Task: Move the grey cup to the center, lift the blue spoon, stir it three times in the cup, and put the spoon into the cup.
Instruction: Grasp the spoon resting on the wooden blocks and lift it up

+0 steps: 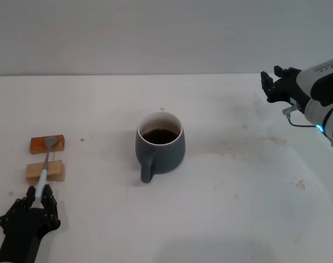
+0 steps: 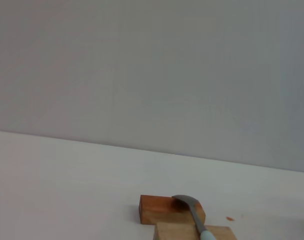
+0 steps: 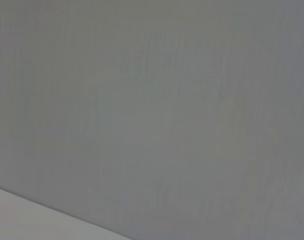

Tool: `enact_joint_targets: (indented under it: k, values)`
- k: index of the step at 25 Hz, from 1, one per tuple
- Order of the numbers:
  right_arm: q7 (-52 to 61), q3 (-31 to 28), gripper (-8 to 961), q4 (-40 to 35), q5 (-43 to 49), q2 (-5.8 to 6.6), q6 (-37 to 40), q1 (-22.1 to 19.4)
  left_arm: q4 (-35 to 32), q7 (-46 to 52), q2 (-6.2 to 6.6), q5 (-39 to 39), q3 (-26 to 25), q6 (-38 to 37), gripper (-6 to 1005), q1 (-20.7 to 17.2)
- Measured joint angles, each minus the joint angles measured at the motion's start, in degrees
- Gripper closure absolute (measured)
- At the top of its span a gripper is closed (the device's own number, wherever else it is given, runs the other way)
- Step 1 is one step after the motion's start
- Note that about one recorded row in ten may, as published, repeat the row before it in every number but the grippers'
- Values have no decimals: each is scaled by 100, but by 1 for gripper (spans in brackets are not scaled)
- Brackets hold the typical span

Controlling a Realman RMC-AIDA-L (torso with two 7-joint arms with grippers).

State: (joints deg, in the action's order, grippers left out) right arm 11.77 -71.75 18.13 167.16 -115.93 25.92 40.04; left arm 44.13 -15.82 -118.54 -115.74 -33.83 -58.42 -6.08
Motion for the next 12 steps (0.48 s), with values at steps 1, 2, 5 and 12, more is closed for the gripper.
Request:
enact_joint_targets:
  k: [1, 2, 5, 12]
  values:
    - [0, 0, 651, 18, 0, 0, -17, -4, -8, 0, -2, 13, 0, -1, 704, 2]
    - [0, 2, 651, 55, 0, 0, -45, -14, -11, -1, -5, 15, 0, -1, 707, 2]
    - [-7, 3, 651, 129, 0, 3, -93, -40, -11, -1, -8, 16, 0, -2, 763, 2]
    - [-15, 2, 650, 147, 0, 9, -106, -49, -10, -8, -11, 114, -6, -3, 819, 24]
